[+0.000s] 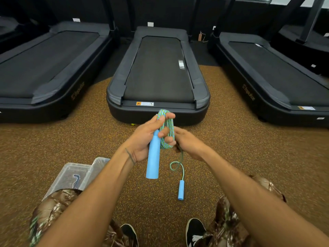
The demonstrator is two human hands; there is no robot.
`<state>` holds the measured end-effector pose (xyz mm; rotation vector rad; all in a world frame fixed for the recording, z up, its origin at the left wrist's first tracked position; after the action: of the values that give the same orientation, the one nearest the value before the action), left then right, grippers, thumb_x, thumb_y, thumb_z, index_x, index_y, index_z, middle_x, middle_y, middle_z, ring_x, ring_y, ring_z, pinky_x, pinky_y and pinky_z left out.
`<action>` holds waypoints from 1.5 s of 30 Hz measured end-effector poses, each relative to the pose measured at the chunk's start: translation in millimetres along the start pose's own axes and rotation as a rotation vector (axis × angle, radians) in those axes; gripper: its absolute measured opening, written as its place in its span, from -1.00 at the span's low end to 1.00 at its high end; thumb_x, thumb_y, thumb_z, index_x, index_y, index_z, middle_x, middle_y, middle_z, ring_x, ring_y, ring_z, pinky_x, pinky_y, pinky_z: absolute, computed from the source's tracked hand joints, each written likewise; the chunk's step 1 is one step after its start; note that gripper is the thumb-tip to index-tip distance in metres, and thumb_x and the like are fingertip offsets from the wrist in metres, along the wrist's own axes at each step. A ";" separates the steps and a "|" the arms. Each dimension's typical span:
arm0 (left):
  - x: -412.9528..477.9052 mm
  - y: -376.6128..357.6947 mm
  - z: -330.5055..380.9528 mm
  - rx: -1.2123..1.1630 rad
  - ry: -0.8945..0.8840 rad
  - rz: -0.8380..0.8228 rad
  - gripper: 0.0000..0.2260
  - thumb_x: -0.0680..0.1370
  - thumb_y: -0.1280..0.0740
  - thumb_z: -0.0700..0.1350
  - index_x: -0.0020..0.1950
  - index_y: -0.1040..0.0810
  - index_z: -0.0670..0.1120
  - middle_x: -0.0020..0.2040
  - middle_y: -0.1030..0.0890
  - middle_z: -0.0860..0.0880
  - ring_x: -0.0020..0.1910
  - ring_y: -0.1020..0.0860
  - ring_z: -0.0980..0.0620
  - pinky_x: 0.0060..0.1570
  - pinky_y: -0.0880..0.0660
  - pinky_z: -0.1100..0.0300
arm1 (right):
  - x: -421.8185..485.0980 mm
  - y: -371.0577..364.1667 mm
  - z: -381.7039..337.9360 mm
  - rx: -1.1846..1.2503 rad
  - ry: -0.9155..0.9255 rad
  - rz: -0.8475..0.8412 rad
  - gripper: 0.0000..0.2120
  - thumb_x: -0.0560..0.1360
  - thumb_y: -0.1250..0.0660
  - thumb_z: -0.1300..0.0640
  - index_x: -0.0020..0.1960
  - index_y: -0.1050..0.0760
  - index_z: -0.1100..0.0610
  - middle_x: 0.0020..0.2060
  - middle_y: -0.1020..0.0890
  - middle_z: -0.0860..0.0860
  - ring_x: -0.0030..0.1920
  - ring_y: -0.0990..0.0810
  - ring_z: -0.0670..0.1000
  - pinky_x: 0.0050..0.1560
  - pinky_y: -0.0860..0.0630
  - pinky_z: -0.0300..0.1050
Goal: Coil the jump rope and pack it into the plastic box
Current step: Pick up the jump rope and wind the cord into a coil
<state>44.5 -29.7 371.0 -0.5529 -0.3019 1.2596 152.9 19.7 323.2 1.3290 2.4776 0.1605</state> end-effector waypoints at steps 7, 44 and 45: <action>5.6 18.7 16.8 0.066 -0.010 0.147 -0.70 0.68 -0.13 0.06 0.31 -0.54 0.05 -0.31 -0.45 -0.02 0.02 -0.68 -0.20 0.01 -0.54 -0.08 | -14.6 -11.6 5.2 -0.349 0.051 -0.113 -0.81 0.66 -0.18 -0.09 -0.03 -0.56 -0.19 -0.23 -0.59 0.00 -0.37 -0.51 -0.13 -0.30 -0.47 -0.21; -11.3 26.6 -26.5 0.110 0.308 -0.033 -0.53 0.60 -0.21 0.01 0.45 -0.37 -0.19 -0.18 -0.60 -0.23 0.00 -0.63 -0.32 0.34 -0.38 -0.27 | 4.4 18.4 -59.0 -0.117 0.351 -0.022 -0.92 0.46 -0.49 0.17 -0.10 -0.62 0.16 -0.20 -0.66 -0.02 -0.15 -0.63 -0.06 -0.06 -0.59 -0.09; -12.1 28.1 -27.6 0.101 0.309 -0.029 -0.57 0.63 -0.17 -0.05 0.47 -0.35 -0.18 -0.20 -0.59 -0.22 -0.03 -0.64 -0.32 0.34 -0.37 -0.27 | 4.8 18.3 -57.8 -0.080 0.343 -0.035 -0.93 0.47 -0.48 0.19 -0.09 -0.63 0.18 -0.20 -0.66 0.00 -0.15 -0.64 -0.05 -0.07 -0.59 -0.11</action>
<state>32.1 -41.8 333.6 -0.6439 0.0116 1.1354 145.6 37.0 381.1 1.3165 2.7362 0.5136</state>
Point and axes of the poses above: each hand's wrist, its own x-axis towards the middle knuckle, its own y-axis out of the back of the hand, z = x × y, the point moved 6 cm from there along x, towards the middle knuckle
